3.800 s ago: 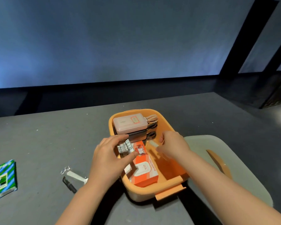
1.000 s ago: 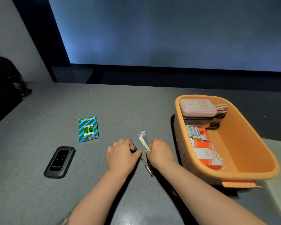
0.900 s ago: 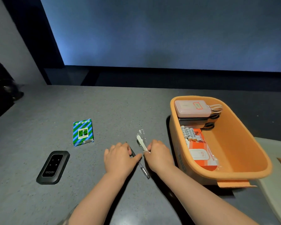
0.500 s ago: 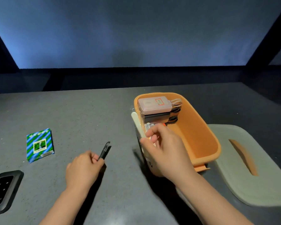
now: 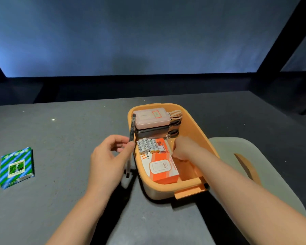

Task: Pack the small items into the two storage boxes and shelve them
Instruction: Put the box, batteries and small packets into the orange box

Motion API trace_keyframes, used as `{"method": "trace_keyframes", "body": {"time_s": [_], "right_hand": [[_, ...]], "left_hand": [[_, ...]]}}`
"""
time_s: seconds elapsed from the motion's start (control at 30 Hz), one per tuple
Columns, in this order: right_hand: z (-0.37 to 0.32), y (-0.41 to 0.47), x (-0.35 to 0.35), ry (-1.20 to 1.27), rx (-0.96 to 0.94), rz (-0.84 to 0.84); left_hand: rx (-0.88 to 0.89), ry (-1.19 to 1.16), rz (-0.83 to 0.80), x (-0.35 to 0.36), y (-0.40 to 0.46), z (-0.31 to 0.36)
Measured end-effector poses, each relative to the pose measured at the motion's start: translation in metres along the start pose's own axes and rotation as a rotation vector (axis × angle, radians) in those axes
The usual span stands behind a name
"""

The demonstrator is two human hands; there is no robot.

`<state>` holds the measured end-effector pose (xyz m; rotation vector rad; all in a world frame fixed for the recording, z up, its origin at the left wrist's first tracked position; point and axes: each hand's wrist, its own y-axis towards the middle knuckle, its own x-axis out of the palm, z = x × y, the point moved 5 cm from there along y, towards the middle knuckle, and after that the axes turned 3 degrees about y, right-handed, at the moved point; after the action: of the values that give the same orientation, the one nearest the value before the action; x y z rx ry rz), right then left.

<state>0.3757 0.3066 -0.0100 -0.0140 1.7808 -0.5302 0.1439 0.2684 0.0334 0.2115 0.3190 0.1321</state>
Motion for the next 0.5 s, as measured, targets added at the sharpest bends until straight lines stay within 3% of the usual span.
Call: {"method": "trace_keyframes", "body": {"time_s": [0.07,0.13,0.23,0.33,0.4,0.5], "right_hand": [[0.002,0.004,0.003,0.001,0.007,-0.017],[0.003,-0.001,-0.007,0.039,-0.014,0.102],[-0.004,-0.033,-0.034,0.468,-0.182,0.324],[-0.021,-0.070,-0.044,1.123,-0.372,0.084],[-0.023,-0.080,-0.043,1.226,-0.414,0.042],[-0.013,-0.075,-0.044,1.189,-0.394,0.178]], "left_hand": [[-0.003,-0.053,-0.009,0.007,0.005,0.007],[-0.004,-0.113,-0.018,0.013,0.010,0.013],[-0.031,-0.197,-0.087,0.028,0.016,0.022],[-0.085,-0.269,-0.177,0.046,0.019,0.029],[-0.067,-0.248,-0.197,0.056,0.018,0.032],[-0.011,-0.173,-0.207,0.066,0.011,0.034]]}}
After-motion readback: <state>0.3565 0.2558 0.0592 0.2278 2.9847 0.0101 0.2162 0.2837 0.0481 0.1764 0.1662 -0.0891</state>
